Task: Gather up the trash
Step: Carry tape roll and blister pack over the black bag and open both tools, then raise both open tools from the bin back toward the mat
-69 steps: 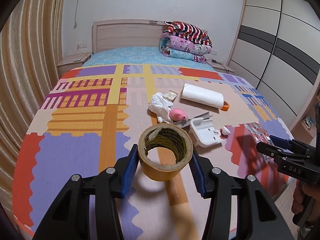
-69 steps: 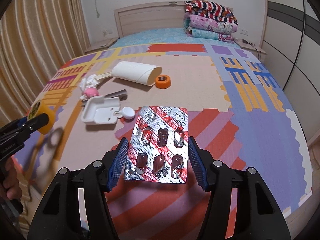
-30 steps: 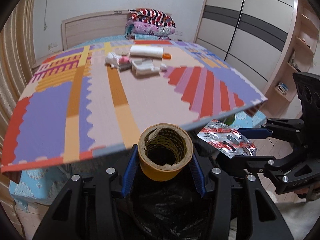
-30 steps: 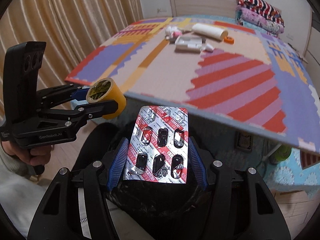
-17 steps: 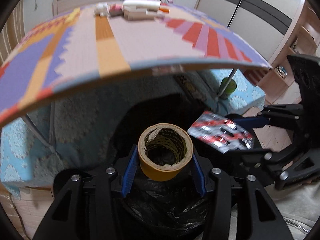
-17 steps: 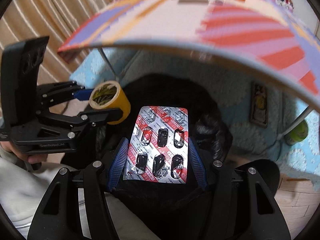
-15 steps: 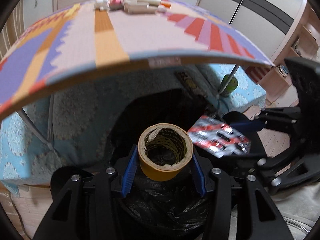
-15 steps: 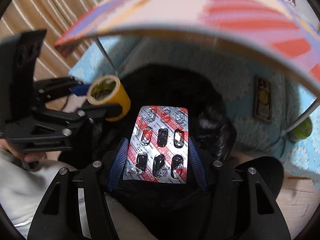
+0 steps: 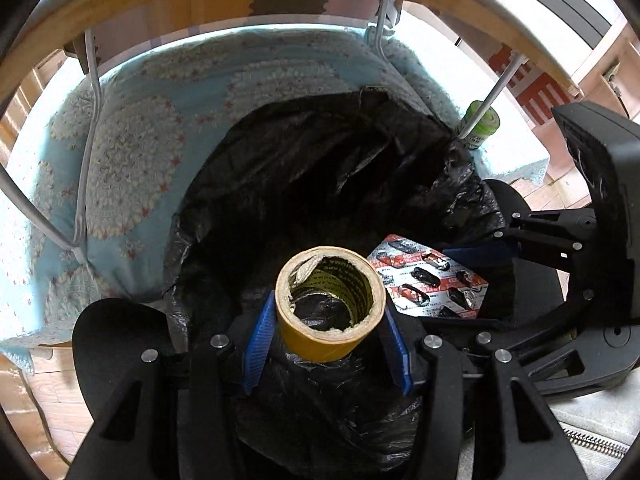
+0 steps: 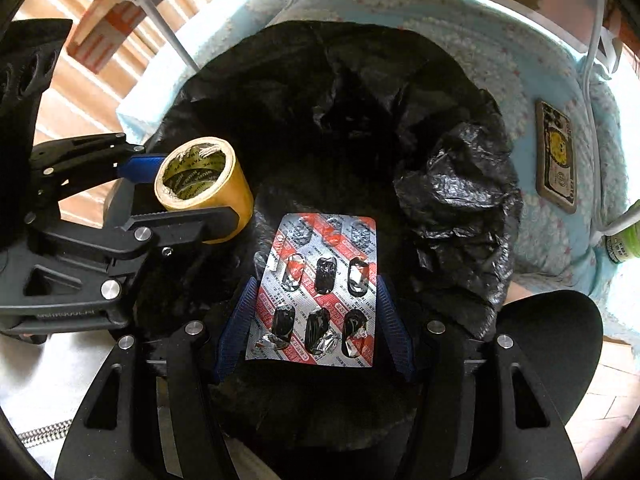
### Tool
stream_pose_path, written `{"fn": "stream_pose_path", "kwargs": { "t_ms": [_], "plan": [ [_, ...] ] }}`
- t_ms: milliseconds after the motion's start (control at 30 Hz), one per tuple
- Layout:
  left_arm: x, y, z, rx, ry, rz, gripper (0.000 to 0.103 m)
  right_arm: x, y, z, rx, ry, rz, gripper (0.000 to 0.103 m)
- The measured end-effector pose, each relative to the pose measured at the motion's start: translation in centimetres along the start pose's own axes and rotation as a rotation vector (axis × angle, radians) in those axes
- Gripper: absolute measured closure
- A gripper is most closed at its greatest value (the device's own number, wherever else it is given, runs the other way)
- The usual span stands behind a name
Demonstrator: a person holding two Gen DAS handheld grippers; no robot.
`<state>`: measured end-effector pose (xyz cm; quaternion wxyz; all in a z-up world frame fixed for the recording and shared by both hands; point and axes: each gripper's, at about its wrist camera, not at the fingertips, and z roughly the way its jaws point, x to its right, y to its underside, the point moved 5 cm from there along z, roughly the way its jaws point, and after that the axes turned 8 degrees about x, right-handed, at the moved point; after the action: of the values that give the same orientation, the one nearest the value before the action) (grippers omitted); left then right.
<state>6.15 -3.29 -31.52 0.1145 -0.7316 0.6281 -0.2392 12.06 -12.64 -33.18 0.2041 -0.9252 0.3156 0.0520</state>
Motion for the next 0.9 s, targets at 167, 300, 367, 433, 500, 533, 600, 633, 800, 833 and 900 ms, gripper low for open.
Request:
{"fn": "stream_pose_path", "kwargs": {
  "t_ms": [167,300,367,433,500,533,600,633,800,833,900],
  "plan": [
    [-0.2,0.0,0.3,-0.007,-0.01,0.008,0.055,-0.2,-0.5,0.7,0.002,0.018,-0.023,0.043],
    [-0.3,0.0,0.5,-0.014,-0.009,0.0,0.054,-0.9,-0.6,0.9,0.008,0.035,-0.045,0.043],
    [-0.3,0.0,0.6,-0.019,-0.014,0.003,0.054,-0.9,-0.6,0.8,0.013,0.044,-0.053,0.042],
    [-0.3,0.0,0.6,-0.019,-0.01,0.002,0.051,-1.0,-0.4,0.8,0.013,0.039,-0.055,0.04],
    [-0.2,-0.2,0.3,-0.011,-0.011,0.005,0.045,-1.3,-0.2,0.7,0.01,0.03,-0.055,0.036],
    [-0.1,-0.2,0.2,-0.007,-0.01,0.007,0.045,-1.2,-0.2,0.5,0.009,0.028,-0.053,0.036],
    [0.1,-0.3,-0.2,0.004,-0.007,0.009,0.045,-1.0,-0.3,0.1,0.015,0.029,-0.046,0.036],
    [0.2,-0.4,-0.5,0.012,-0.007,0.011,0.045,-0.9,-0.3,-0.1,0.018,0.028,-0.042,0.036],
    [0.3,-0.9,-1.7,0.051,-0.016,0.019,0.045,-1.0,-0.4,-1.5,0.042,0.021,-0.033,0.036],
    [0.3,-1.0,-1.9,0.06,-0.016,0.021,0.045,-1.0,-0.6,-1.7,0.049,0.02,-0.034,0.036],
    [0.4,-1.3,-2.6,0.08,-0.021,0.028,0.045,-1.0,-1.0,-2.1,0.062,0.021,-0.038,0.036]
  ]
}}
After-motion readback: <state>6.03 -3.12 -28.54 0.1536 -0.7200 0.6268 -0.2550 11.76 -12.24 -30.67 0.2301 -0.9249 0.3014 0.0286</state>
